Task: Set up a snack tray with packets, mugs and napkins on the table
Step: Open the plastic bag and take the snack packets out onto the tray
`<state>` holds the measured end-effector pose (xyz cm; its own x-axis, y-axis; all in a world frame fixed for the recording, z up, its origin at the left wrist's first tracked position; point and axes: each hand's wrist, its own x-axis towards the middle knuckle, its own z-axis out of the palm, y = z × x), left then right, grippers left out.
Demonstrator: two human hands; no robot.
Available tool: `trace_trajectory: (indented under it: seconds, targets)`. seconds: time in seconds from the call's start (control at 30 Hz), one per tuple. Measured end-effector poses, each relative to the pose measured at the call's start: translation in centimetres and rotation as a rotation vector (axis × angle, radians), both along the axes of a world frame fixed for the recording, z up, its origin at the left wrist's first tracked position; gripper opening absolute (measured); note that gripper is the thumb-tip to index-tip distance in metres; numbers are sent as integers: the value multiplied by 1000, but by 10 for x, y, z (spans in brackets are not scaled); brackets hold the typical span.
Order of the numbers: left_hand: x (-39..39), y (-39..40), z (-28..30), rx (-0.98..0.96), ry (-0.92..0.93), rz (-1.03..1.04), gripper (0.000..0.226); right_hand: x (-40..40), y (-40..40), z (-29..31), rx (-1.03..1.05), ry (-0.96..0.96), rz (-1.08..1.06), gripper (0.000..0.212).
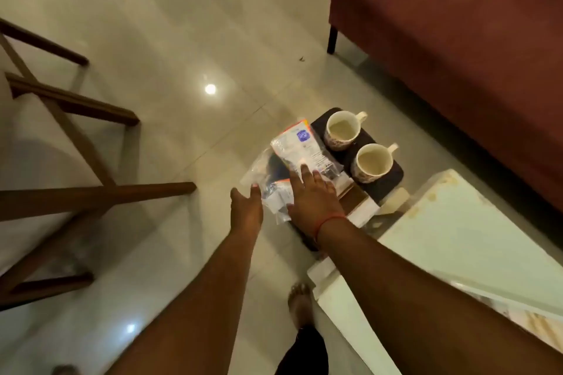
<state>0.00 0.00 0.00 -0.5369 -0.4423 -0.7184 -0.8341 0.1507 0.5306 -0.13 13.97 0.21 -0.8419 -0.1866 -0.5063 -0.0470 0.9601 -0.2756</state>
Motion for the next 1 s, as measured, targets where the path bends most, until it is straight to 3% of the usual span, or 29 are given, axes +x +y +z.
trace_trajectory:
  seconds: [0.1, 0.2, 0.3, 0.37, 0.53, 0.67, 0.83, 0.93, 1.0]
  targets:
    - [-31, -13, -25, -17, 40, 59, 69, -19, -8, -26, 47, -22, -40, 72]
    - [-52, -26, -39, 105, 13, 78, 71, -23, -16, -45, 56, -11, -69, 73]
    - [-59, -30, -37, 336, -54, 101, 28, -21, -19, -54, 86, 16, -36, 72]
    - [-63, -32, -33, 325, -27, 78, 5, -21, -19, -54, 83, 8, -37, 72]
    - [-67, -29, -1, 294, 162, 69, 14, -22, -23, -27, 33, 49, -53, 74]
    - [-62, -22, 54, 208, 353, -133, 7, -26, -30, 29, -254, 133, -152, 68]
    - [-55, 11, 140, 65, 561, -526, 11, -12, -12, 120, -649, 80, -432, 31]
    - [-46, 53, 189, 69, 604, -649, 8, 10, 19, 174, -1145, 4, -822, 24]
    - [-36, 88, 213, 103, 616, -711, 14, 25, 48, 201, -1281, -30, -1069, 25]
